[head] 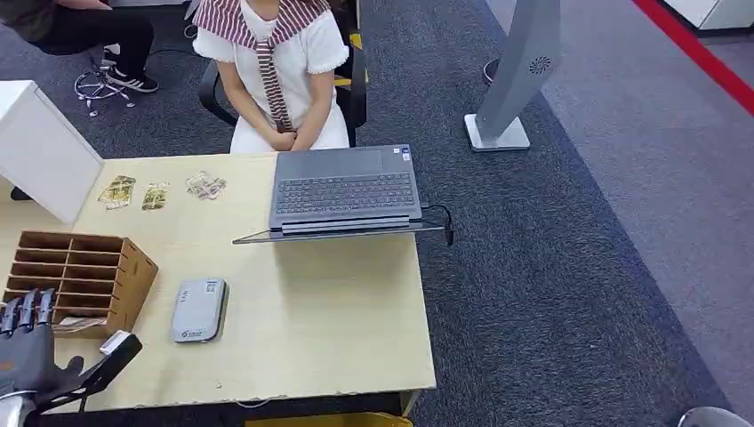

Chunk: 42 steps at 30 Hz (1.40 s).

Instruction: Pass the card to the sensor for recognition and then transmit it.

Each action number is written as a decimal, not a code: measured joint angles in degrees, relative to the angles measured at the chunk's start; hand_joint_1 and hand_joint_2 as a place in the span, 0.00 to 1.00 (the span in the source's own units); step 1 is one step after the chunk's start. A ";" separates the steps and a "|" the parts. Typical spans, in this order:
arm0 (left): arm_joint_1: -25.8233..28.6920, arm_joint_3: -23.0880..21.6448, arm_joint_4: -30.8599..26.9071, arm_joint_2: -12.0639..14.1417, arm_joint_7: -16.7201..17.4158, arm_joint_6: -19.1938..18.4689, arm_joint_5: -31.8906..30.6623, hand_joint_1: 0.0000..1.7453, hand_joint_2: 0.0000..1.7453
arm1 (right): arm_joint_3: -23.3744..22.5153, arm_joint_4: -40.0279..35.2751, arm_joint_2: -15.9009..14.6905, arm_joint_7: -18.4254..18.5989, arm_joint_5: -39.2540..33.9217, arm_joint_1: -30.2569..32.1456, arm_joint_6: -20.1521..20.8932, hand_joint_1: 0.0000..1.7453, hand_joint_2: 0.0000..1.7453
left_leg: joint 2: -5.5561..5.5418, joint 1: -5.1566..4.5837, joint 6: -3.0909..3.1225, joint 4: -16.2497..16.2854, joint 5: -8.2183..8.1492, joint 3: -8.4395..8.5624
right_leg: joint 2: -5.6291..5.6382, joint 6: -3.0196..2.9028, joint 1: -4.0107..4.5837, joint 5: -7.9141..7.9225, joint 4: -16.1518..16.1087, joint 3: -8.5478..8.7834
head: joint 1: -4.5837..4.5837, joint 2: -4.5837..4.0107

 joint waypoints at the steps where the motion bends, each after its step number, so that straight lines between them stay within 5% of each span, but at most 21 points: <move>1: -0.32 -0.07 0.15 -0.09 0.07 0.00 -0.17 0.00 1.00 | 0.00 0.00 0.00 -0.06 0.17 0.00 0.02 0.00 1.00 | 0.00 0.00 0.00 0.00 0.00 0.00 | 0.00 0.00 0.00 0.00 0.00 0.00 | 0.02 0.00; 21: -2.28 -0.79 1.27 -0.52 0.22 -0.31 -0.52 0.00 1.00 | 0.00 0.00 0.00 -0.57 0.48 -0.04 -0.02 0.00 1.00 | 0.01 0.00 0.00 0.00 0.00 0.01 | 0.02 0.01 0.00 0.01 0.00 0.00 | 0.00 -0.02; 22: -2.28 -0.79 1.27 -0.52 0.22 -0.31 -0.50 1.00 1.00 | 0.00 0.00 0.00 -0.57 0.48 -0.04 0.00 0.00 1.00 | 0.01 0.00 0.00 0.00 0.00 0.01 | 0.02 0.01 0.00 0.01 0.00 0.00 | 0.00 0.00; 42: -2.12 -0.92 1.27 -0.44 -0.41 0.46 1.55 1.00 1.00 | 0.00 0.00 0.00 -1.11 0.68 -0.04 0.02 0.00 1.00 | 0.01 0.00 0.00 0.00 0.00 0.00 | 0.02 0.01 0.00 0.01 0.00 0.01 | 0.00 -0.02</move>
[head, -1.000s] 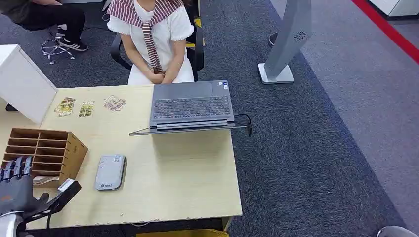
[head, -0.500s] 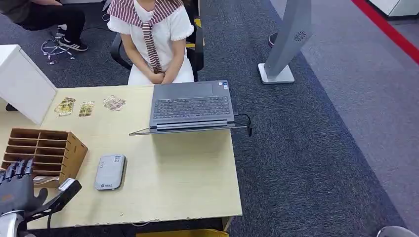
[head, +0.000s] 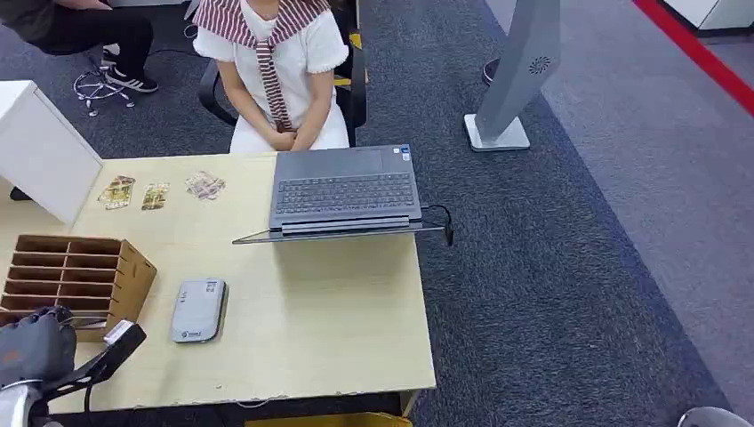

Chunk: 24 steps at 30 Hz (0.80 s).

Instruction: Pass the card to the sensor for recognition and then transmit it.

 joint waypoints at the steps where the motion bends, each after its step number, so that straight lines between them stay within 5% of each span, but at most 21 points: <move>1: 0.05 0.00 0.00 0.00 -0.20 0.33 0.09 1.00 1.00 | 0.00 0.00 0.00 -0.04 -0.02 0.00 0.00 0.00 1.00 | 0.00 0.00 0.00 0.00 0.00 0.00 | 0.00 0.00 0.00 0.00 0.00 0.00 | 0.00 0.02; 9: 1.68 -0.63 -1.77 -0.02 -2.96 1.44 2.25 1.00 1.00 | -0.11 0.00 0.00 -0.79 -0.33 0.02 -0.11 0.00 1.00 | 0.00 0.00 0.00 0.00 0.00 0.00 | 0.00 0.00 0.00 0.00 0.00 0.00 | 0.00 0.02; 24: 10.03 -5.81 -21.94 -0.02 -6.65 10.97 1.42 1.00 1.00 | -1.20 0.00 0.00 -0.61 -1.22 0.07 -0.61 0.00 1.00 | -0.01 -0.02 0.03 0.01 -0.02 0.00 | -0.01 0.01 0.00 0.00 -0.04 0.00 | 0.00 0.02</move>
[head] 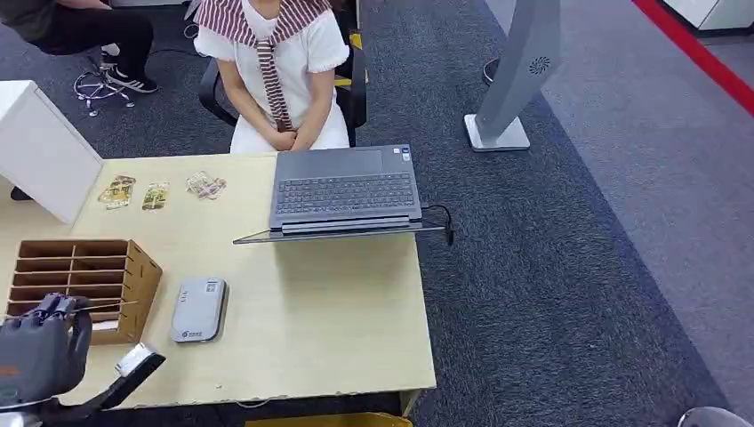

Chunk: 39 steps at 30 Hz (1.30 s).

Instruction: Pass the card to the sensor for recognition and then transmit it.

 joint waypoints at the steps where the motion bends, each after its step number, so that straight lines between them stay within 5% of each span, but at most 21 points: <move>1: -0.06 -0.49 -0.88 0.00 -0.02 0.62 -0.16 1.00 1.00 | -0.02 0.00 0.00 0.00 0.07 0.00 0.02 0.00 1.00 | -0.01 0.00 0.00 0.00 0.00 0.00 | 0.00 0.00 0.00 0.00 0.00 0.00 | 0.00 0.00; 8: -9.49 -1.97 0.22 0.87 2.16 -0.19 -0.96 1.00 1.00 | -0.02 -0.04 0.00 -0.17 2.20 -0.13 0.59 0.00 1.00 | -0.25 0.00 -0.11 0.03 0.18 -0.02 | -0.19 0.00 0.02 0.09 0.01 0.03 | 0.00 0.00; 22: -36.89 -1.99 28.81 5.97 3.36 -1.42 -6.36 1.00 1.00 | 0.00 -0.13 0.48 -0.70 3.43 -1.67 0.17 0.00 1.00 | -0.22 0.01 -0.27 0.03 0.46 0.00 | -0.13 -0.20 0.06 0.33 0.08 -0.02 | 0.02 0.00; 39: -46.43 -3.63 47.03 6.82 3.82 3.04 -8.98 1.00 1.00 | -0.15 -0.17 1.42 1.03 3.23 -2.72 -0.44 0.00 1.00 | -0.10 0.00 -0.27 0.03 0.44 -0.02 | -0.01 -0.20 0.05 0.33 0.06 -0.06 | 0.00 -0.02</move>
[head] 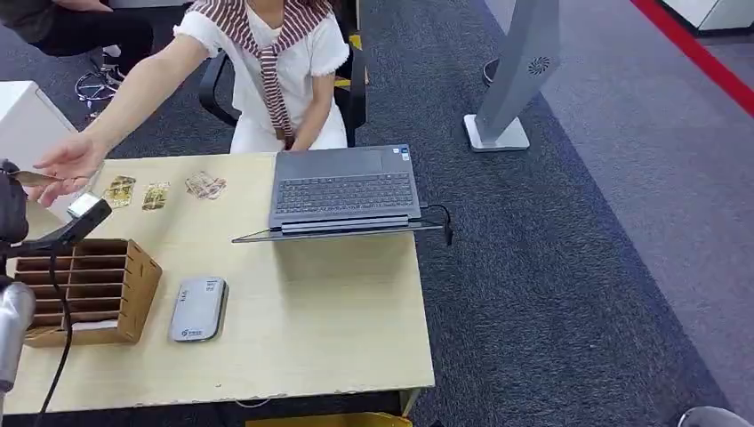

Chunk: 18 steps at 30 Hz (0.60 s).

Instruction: Pass the card to the sensor for recognition and then transmit it.

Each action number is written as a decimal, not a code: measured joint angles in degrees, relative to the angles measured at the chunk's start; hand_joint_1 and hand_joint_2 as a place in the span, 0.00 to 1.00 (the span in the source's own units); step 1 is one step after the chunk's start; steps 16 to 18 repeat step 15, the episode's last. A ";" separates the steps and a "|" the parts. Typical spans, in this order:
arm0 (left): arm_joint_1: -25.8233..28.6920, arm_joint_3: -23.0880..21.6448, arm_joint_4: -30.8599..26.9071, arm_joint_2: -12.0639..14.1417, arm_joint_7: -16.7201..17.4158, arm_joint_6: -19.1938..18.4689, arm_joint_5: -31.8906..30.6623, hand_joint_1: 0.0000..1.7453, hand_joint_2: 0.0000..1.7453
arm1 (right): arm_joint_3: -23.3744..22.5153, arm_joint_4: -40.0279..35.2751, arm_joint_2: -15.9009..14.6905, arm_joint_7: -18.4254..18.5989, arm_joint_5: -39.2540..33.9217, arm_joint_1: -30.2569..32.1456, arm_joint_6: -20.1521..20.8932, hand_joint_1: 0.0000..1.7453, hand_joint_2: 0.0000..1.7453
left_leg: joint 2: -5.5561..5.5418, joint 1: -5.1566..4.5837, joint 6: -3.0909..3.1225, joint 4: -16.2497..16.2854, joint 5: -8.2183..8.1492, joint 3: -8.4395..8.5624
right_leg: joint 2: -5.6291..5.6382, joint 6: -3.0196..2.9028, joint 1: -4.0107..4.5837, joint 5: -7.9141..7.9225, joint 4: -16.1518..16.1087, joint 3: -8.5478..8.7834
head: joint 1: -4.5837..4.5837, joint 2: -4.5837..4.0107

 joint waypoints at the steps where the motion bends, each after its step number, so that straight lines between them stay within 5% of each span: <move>1: -0.05 -0.09 0.20 0.00 0.00 0.31 -0.05 1.00 1.00 | -0.02 0.00 0.00 0.00 0.00 -0.01 -0.02 0.00 1.00 | 0.00 0.00 0.00 0.00 0.00 0.00 | 0.00 0.00 0.00 0.00 0.00 0.00 | 0.00 0.02; 2: -0.08 -0.20 0.42 -0.02 0.00 0.83 0.00 0.00 1.00 | -0.04 0.00 0.00 -0.02 0.02 -0.02 -0.07 0.00 1.00 | 0.00 0.00 0.00 0.00 0.00 0.00 | 0.00 0.00 0.00 0.00 0.00 0.00 | 0.00 0.00; 9: 0.18 -0.24 1.49 -0.92 0.20 4.87 2.46 0.00 1.00 | -0.22 -0.24 0.44 -0.81 0.22 -0.29 -0.15 0.00 1.00 | 0.00 0.00 0.00 0.00 0.00 0.00 | -0.01 0.00 0.00 0.00 0.00 0.00 | 0.00 0.00; 15: 7.66 0.00 -5.63 -3.00 -6.76 11.20 16.02 0.00 1.00 | -0.50 -0.24 0.98 -1.22 -0.11 0.14 -0.74 0.00 1.00 | 0.06 -0.01 0.04 -0.01 -0.06 0.00 | 0.00 0.02 -0.04 -0.02 -0.01 0.00 | 0.02 0.00; 18: 7.66 0.00 -5.63 -3.00 -6.76 11.20 16.02 0.00 1.00 | -0.50 -0.24 0.98 -1.22 -0.11 0.14 -0.74 0.00 1.00 | 0.06 -0.01 0.04 -0.01 -0.06 0.00 | 0.00 0.02 -0.04 -0.02 -0.01 0.00 | 0.02 0.00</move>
